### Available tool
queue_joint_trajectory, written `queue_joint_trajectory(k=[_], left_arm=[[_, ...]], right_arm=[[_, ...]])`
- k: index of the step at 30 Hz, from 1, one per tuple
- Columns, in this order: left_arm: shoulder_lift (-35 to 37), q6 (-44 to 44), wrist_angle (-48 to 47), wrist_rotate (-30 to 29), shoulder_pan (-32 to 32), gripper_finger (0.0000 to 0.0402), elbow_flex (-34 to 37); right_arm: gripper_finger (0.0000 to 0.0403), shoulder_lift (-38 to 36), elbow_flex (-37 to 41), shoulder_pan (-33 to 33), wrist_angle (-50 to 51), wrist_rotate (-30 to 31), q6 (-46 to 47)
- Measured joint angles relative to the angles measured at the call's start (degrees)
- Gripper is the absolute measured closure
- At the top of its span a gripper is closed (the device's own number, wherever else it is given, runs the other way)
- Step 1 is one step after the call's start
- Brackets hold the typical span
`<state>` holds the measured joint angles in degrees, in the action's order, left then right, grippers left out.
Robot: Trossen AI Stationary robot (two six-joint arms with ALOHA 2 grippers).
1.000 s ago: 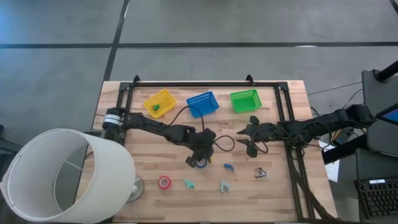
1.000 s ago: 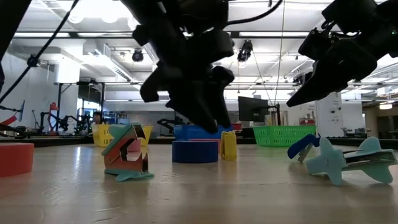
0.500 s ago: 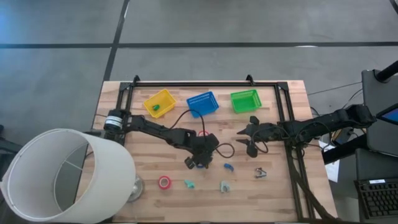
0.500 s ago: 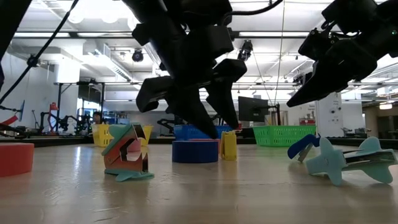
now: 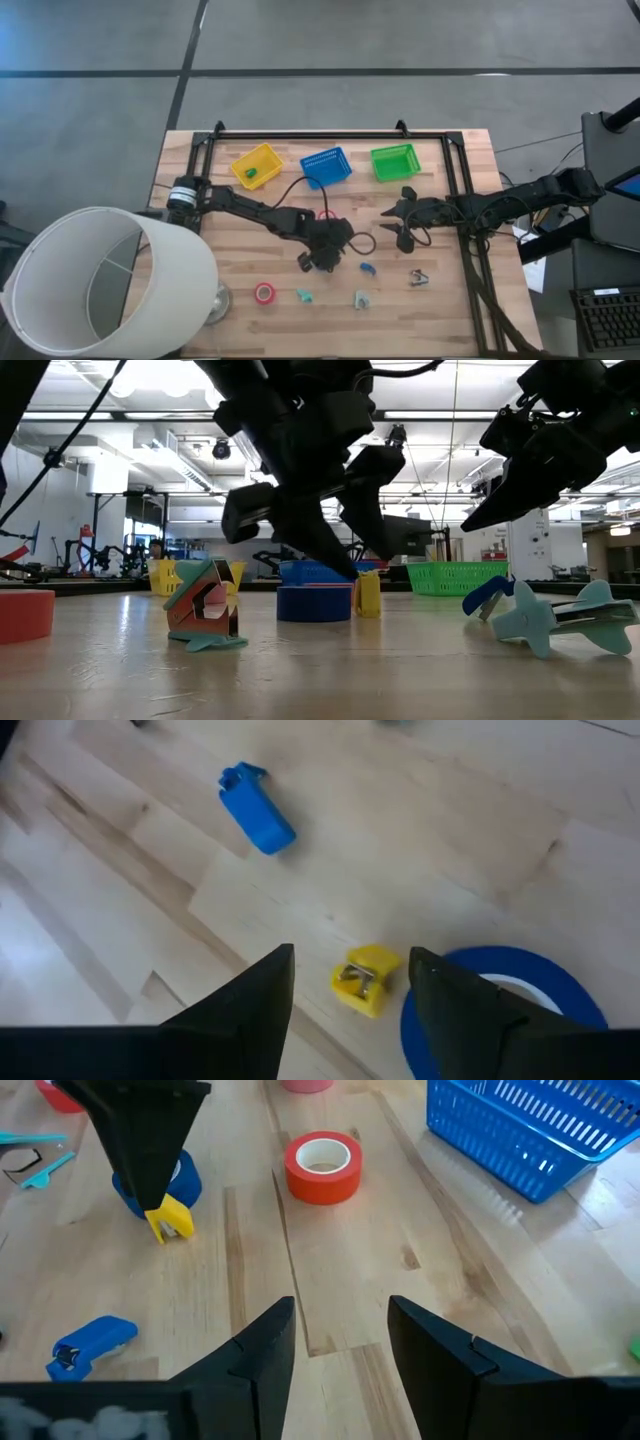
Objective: Pick and place Stapler, Stapler remover, tape
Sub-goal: Put the yellow stapler into the yellow basket
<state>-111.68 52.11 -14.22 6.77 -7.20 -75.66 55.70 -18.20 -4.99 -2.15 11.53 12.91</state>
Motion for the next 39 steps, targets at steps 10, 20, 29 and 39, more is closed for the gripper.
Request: queue_joint_trajectory(k=[10,20,29,39], left_arm=[[-3.27,-0.20,1.81,2.41,0.20,0.0200,-0.25],[-2.63,-2.32,0.20,-0.82,1.03,0.0223,-0.07],[-2.29,-2.88,-4.61,-2.50,1.88,0.0230,0.11],[-1.86,-3.20,-4.25,-2.83,1.70,0.0229,0.11]], right_arm=[[0.0252,0.00,-0.02,0.00,0.01,0.00,0.00],[0.0247,0.00,-0.02,0.00,0.02,0.00,0.00],[0.0259,0.00,-0.02,0.00,0.20,0.00,0.20],[0.0265,0.00,-0.02,0.00,0.22,0.00,0.20]])
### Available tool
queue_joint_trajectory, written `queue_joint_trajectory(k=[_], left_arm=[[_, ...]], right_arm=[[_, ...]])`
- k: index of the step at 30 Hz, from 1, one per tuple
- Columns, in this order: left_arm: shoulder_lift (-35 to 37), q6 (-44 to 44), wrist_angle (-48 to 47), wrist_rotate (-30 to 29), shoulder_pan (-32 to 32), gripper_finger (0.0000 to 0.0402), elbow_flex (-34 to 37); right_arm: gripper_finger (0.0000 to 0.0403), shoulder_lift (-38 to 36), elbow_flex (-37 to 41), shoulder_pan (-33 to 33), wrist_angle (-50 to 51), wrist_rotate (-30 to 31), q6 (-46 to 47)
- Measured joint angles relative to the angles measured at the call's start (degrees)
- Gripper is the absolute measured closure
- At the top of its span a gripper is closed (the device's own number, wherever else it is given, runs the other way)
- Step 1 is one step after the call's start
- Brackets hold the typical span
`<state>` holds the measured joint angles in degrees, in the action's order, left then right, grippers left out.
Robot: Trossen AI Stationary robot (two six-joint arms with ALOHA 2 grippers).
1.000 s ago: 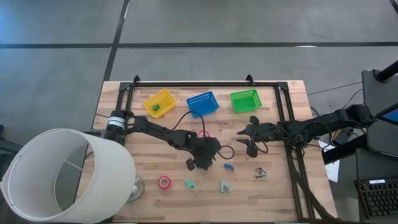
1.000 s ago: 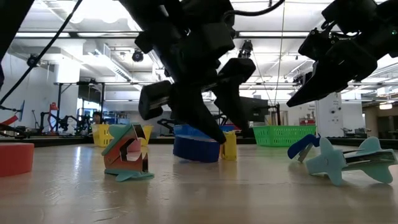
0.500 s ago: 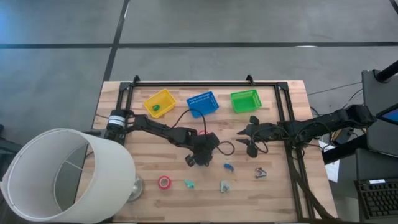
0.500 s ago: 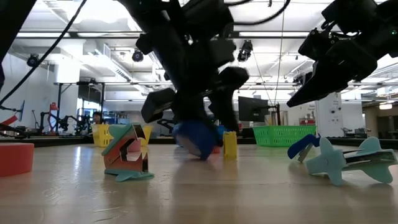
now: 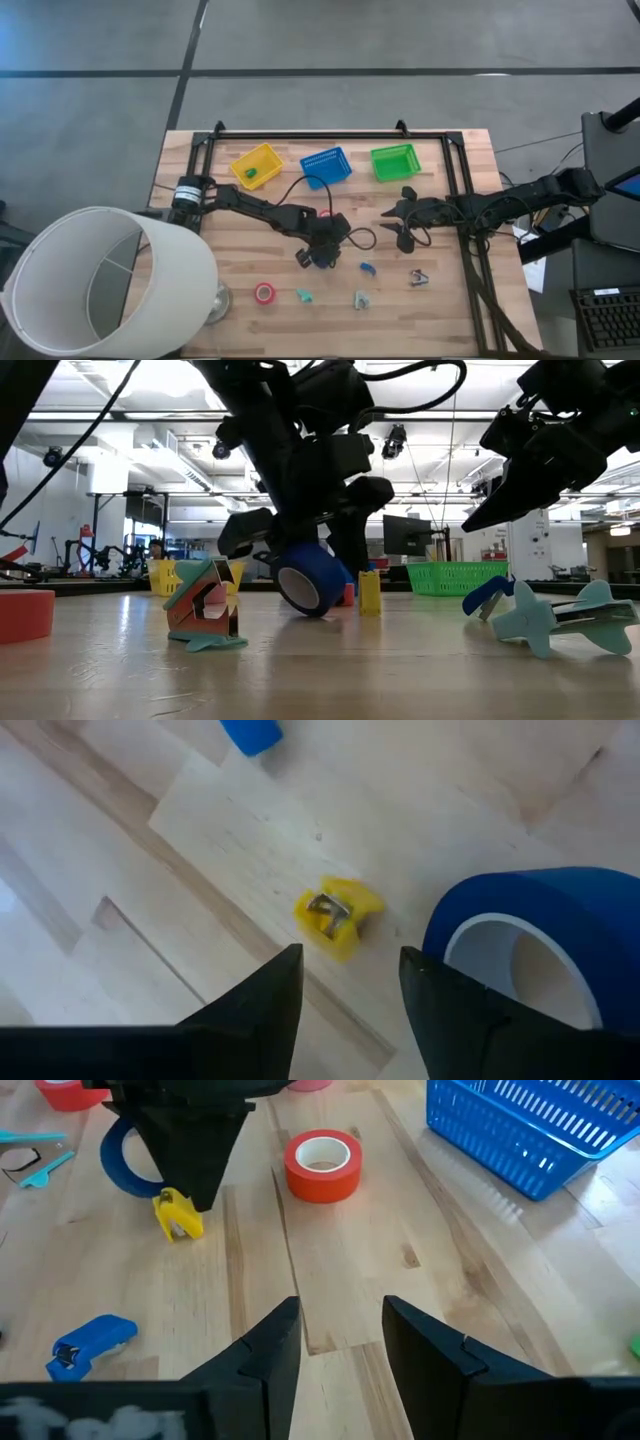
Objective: Pick and place Stapler, Stapler remover, tape
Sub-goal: Put the yellow stapler into the yellow basket
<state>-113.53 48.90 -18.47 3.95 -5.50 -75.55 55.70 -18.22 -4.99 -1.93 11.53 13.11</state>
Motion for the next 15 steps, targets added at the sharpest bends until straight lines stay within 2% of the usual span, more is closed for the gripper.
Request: queue_joint_trajectory(k=[10,15], left_arm=[[1.04,-6.37,-15.77,-9.20,-1.00,0.0229,-0.81],[3.03,-9.99,-18.47,-16.81,-1.08,0.0229,-2.13]], right_arm=[[0.0269,0.00,0.00,0.00,0.00,0.00,0.45],[0.0276,-0.02,0.00,0.00,0.01,0.00,2.82]])
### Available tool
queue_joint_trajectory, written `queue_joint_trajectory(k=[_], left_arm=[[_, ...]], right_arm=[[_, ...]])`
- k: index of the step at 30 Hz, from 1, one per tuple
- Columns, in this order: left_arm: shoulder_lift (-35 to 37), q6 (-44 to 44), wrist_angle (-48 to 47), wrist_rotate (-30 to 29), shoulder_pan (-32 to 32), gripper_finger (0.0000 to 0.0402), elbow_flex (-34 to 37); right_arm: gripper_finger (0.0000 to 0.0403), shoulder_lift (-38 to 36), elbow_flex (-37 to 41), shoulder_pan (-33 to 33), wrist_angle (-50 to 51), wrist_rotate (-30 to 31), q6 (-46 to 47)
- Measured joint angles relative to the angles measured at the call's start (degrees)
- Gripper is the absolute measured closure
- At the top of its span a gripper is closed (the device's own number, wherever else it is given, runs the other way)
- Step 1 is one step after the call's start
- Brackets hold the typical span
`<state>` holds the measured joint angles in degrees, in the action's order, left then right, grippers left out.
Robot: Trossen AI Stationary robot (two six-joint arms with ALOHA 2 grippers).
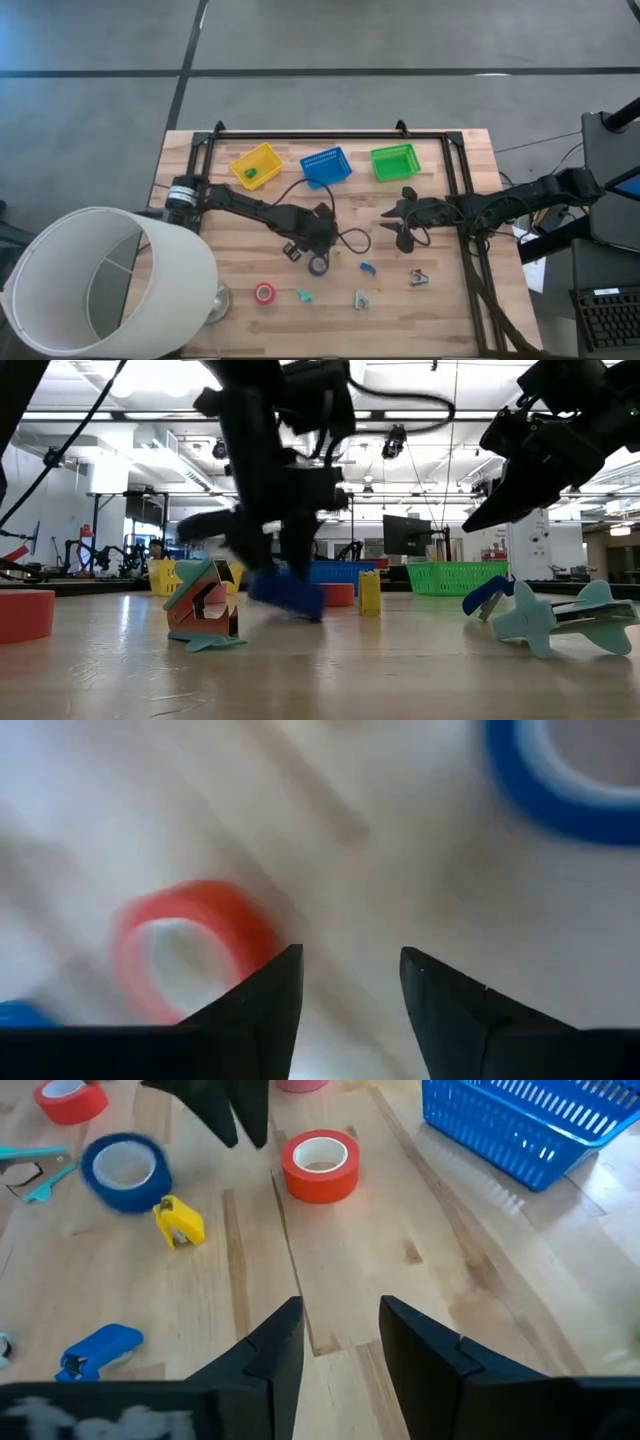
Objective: Pick and place Stapler, Stapler remover, tape
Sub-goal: Put the yellow stapler into the yellow basket
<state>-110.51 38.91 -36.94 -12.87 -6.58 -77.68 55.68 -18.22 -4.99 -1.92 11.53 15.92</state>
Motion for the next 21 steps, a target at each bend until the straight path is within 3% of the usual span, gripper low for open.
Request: queue_joint_trajectory(k=[5,15,21], left_arm=[[2.43,1.62,5.66,3.47,-0.01,0.0229,-0.38],[0.38,15.69,13.18,9.25,-1.02,0.0227,-0.07],[-0.72,19.69,14.99,9.40,-2.17,0.0227,0.09]], right_arm=[[0.0276,0.00,0.00,-0.02,0.04,0.00,0.17],[0.0280,-0.01,0.02,0.00,0.01,0.00,-0.01],[0.0281,-0.01,0.02,0.00,-0.01,0.00,-0.02]])
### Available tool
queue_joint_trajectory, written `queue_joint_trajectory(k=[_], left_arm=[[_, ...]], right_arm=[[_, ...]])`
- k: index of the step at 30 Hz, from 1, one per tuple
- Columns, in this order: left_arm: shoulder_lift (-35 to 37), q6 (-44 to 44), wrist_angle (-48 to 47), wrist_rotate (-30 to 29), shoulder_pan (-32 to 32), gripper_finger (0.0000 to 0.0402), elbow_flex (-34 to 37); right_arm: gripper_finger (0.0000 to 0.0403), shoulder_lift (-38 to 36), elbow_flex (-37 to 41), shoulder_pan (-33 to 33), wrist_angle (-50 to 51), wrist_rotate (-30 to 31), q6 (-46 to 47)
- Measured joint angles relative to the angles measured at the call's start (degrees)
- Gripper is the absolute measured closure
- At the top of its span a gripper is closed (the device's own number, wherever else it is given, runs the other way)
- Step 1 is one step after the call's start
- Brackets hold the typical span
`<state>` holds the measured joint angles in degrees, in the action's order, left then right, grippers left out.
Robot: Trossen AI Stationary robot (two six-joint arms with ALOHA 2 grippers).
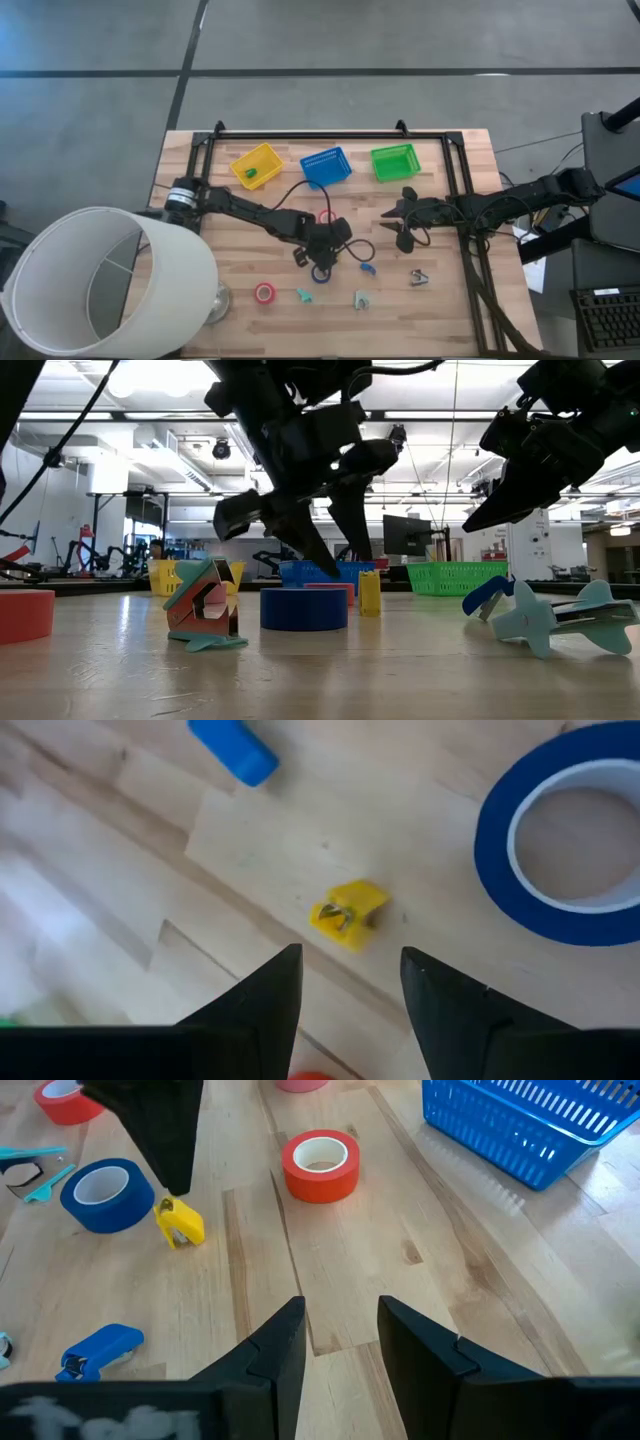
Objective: Pick and place Stapler, Stapler remover, tape
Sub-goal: Put the yellow stapler into the yellow basket
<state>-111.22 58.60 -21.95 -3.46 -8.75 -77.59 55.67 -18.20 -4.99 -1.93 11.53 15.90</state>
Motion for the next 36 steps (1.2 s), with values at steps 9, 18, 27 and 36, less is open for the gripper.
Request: queue_joint_trajectory(k=[9,18,27,36], left_arm=[[-0.67,5.17,5.04,0.07,-0.83,0.0225,0.08],[-2.32,8.01,5.16,2.20,-0.83,0.0225,0.06],[-4.52,9.98,5.17,1.47,-0.74,0.0225,0.02],[-4.52,8.32,2.89,-6.93,-0.56,0.0275,0.04]], right_arm=[[0.0273,0.01,0.00,0.00,0.00,0.00,0.00],[0.0284,0.01,0.00,0.00,-0.02,0.00,0.00],[0.0277,0.03,0.02,-0.01,-0.02,0.00,-0.01],[0.0282,0.03,0.02,0.00,-0.02,0.00,0.00]])
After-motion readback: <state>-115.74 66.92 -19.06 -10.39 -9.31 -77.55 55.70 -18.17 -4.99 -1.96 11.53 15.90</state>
